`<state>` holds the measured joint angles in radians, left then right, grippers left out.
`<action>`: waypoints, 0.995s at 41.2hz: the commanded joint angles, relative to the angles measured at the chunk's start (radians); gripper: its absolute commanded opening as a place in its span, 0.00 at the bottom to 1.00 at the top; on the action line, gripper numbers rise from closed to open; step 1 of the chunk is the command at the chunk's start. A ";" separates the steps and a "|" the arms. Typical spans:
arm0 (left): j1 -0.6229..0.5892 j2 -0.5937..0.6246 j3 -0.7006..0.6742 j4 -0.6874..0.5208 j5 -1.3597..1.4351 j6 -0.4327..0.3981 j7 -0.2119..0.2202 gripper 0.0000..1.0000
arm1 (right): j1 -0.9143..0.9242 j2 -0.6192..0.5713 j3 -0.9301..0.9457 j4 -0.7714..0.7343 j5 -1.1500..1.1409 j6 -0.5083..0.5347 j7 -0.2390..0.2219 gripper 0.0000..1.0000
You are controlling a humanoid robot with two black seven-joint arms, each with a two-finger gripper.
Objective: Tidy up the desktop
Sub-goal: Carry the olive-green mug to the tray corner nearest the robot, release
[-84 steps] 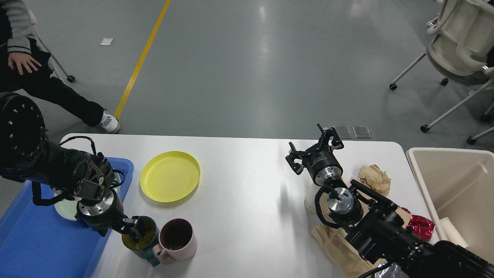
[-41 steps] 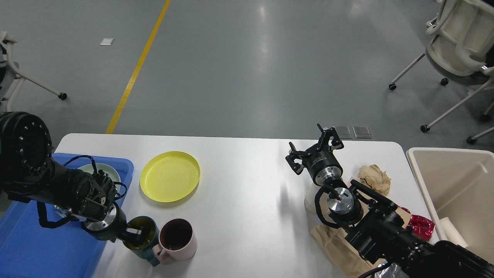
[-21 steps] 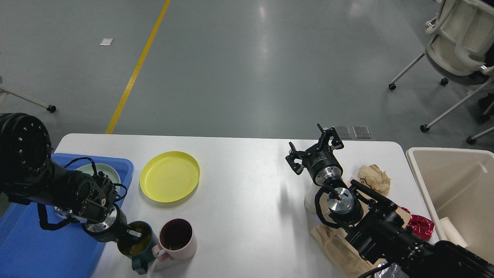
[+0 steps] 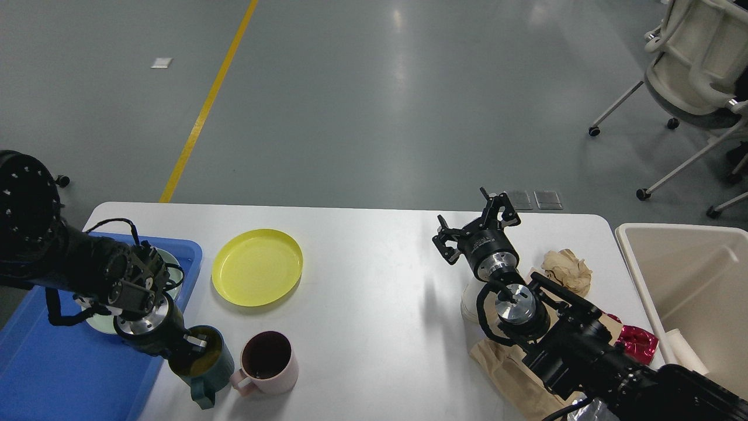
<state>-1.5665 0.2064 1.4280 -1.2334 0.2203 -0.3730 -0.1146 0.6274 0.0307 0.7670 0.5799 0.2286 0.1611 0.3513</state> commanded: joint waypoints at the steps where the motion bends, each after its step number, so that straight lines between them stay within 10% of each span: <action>1: -0.084 0.054 -0.001 0.002 0.007 -0.147 -0.007 0.00 | 0.000 0.000 0.000 0.000 0.000 0.000 0.000 1.00; 9: -0.230 0.125 0.049 0.003 0.016 -0.385 -0.025 0.00 | 0.000 0.000 0.000 0.000 0.000 0.000 0.000 1.00; 15: -0.268 0.183 0.124 0.035 0.079 -0.408 -0.027 0.00 | 0.000 0.000 0.000 0.000 0.000 0.000 0.000 1.00; 29: -0.012 0.367 0.144 0.149 0.157 -0.018 -0.011 0.00 | 0.000 0.000 0.000 -0.002 0.000 0.000 0.000 1.00; 41: 0.147 0.433 0.138 0.186 0.156 0.154 -0.011 0.00 | 0.000 0.000 0.000 -0.002 0.000 0.000 0.000 1.00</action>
<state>-1.4709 0.6175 1.5708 -1.0743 0.3762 -0.2670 -0.1253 0.6274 0.0306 0.7670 0.5795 0.2285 0.1611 0.3513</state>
